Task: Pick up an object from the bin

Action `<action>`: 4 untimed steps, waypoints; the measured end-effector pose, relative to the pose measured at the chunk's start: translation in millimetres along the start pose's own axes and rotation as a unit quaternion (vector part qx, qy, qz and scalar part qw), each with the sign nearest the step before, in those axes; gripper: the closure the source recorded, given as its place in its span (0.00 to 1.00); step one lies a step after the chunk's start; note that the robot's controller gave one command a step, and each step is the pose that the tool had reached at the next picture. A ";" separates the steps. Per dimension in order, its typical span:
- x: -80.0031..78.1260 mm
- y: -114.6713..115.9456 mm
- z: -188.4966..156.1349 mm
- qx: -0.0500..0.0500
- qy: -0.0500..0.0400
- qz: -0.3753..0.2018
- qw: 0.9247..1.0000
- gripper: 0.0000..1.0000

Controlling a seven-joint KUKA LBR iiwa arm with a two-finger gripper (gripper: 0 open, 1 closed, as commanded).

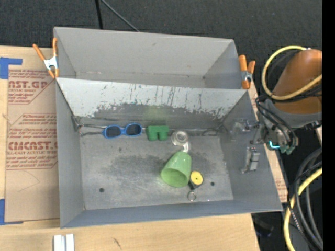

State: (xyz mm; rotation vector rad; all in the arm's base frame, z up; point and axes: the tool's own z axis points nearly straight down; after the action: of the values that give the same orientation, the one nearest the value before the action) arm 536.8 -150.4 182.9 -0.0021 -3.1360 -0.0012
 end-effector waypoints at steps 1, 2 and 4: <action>-28.9 74.5 115.8 -0.001 -0.002 0.109 0.994 0.00; 26.2 127.6 113.5 -0.001 -0.001 0.114 0.994 0.00; 24.3 123.4 113.6 0.000 -0.002 0.116 0.993 0.00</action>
Offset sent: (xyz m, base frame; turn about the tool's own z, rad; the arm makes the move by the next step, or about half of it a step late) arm 0.0288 0.0710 -0.1129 0.2213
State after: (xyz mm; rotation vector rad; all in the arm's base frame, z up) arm 512.1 -26.9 69.4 -0.3657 -3.1190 0.0007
